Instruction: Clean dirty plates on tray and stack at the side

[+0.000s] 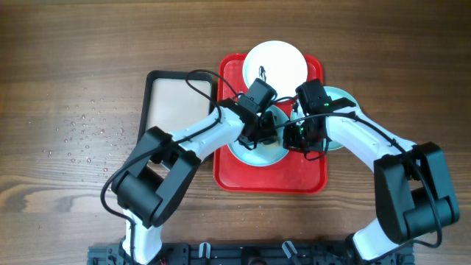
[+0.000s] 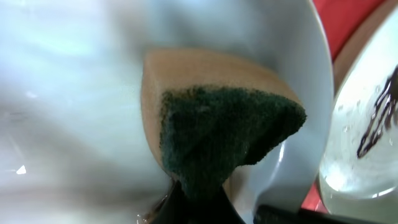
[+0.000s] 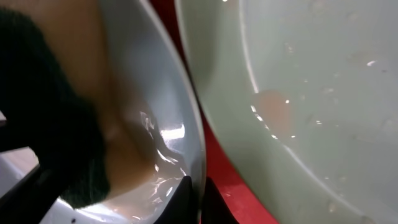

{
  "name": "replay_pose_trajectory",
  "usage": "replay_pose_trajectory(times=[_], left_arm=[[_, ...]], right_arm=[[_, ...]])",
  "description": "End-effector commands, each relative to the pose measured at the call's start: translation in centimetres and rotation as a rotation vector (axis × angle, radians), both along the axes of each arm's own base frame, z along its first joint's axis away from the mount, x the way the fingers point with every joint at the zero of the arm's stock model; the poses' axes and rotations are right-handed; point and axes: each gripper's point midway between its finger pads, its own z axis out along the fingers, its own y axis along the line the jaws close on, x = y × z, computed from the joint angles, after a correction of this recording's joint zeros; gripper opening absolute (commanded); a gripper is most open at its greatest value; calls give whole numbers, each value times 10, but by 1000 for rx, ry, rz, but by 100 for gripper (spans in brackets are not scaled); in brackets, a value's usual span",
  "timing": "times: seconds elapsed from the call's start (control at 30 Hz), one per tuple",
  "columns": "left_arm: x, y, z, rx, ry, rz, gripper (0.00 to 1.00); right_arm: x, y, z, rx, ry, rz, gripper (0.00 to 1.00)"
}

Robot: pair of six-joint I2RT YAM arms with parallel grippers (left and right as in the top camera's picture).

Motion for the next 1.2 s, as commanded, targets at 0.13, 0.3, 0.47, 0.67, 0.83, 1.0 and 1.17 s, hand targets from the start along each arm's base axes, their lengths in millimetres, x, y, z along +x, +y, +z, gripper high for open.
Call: replay_pose_trajectory(times=[0.13, 0.3, 0.47, 0.67, 0.83, 1.0, 1.17], left_arm=[[-45, 29, -42, 141, 163, -66, 4], [-31, 110, -40, 416, 228, 141, 4], [-23, 149, -13, 530, 178, 197, 4], [-8, 142, 76, 355, -13, 227, 4], [19, 201, 108, 353, -112, 261, 4], [19, 252, 60, 400, -51, 313, 4], [15, 259, 47, 401, -46, 332, 31]], right_arm=[[-10, 2, -7, -17, 19, 66, 4], [-11, 2, -7, -17, 21, 67, 4], [-11, 2, -7, -17, 20, 68, 4], [-9, 2, -7, -16, 15, 72, 4], [2, 12, -4, 32, -78, 222, 14], [3, 16, 13, 57, -85, 188, 4], [21, 7, 91, -143, -346, 213, 4]])
